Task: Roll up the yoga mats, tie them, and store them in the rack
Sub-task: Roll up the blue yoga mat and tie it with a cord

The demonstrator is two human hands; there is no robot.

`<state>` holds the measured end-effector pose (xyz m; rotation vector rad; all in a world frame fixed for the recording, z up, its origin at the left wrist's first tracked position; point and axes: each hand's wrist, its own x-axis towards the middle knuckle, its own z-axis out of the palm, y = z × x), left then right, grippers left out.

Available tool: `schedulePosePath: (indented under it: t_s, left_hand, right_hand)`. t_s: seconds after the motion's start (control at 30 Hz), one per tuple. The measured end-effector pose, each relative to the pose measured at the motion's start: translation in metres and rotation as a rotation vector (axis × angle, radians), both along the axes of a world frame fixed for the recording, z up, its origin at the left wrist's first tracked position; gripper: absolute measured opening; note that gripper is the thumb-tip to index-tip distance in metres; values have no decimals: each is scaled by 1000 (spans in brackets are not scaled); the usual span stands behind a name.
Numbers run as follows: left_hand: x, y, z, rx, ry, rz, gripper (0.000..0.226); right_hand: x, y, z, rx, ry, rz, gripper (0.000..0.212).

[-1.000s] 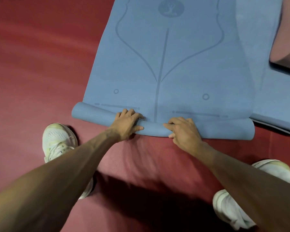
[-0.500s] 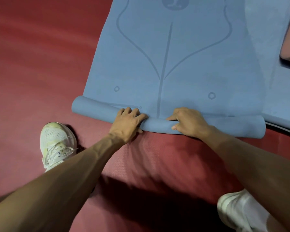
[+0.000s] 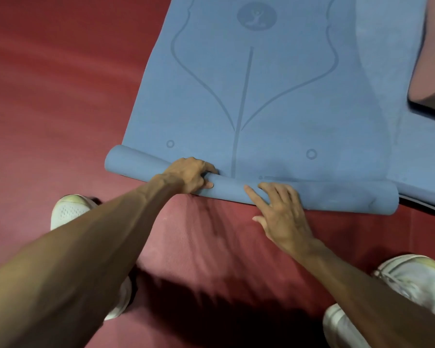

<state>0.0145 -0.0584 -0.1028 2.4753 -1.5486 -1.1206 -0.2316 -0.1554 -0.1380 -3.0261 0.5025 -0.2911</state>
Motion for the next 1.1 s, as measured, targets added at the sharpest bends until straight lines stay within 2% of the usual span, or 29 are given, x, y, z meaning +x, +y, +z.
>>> schedulePosePath:
  t_s: [0.07,0.23,0.47,0.63,0.83,0.93,1.1]
  left_hand:
    - [2,-1,-3,-9,-9,52,29]
    - [-8,8,-6,-68,-31,124,27]
    - [-18,27,-27,-293,-320,58,40]
    - [-18,33,-22,-255,-362,-52,69]
    - [-27,39,-11,-177,-481,-128,57]
    - [-27,37,2,-214,-453,-66,53]
    - [-24,34,34,-228,-263,-36,58]
  right_hand:
    - [2,-7,-4,-15,9,9,88]
    - [9,-21,-15,14,-32,39,92]
    - [25,-41,-12,70,-63,127,67]
    - [37,-54,5,333,74,76,63]
    - [44,-45,41,460,271,-34,57]
    - [52,-51,65,524,329,-51,59]
    - [56,-70,102,609,460,-60,59]
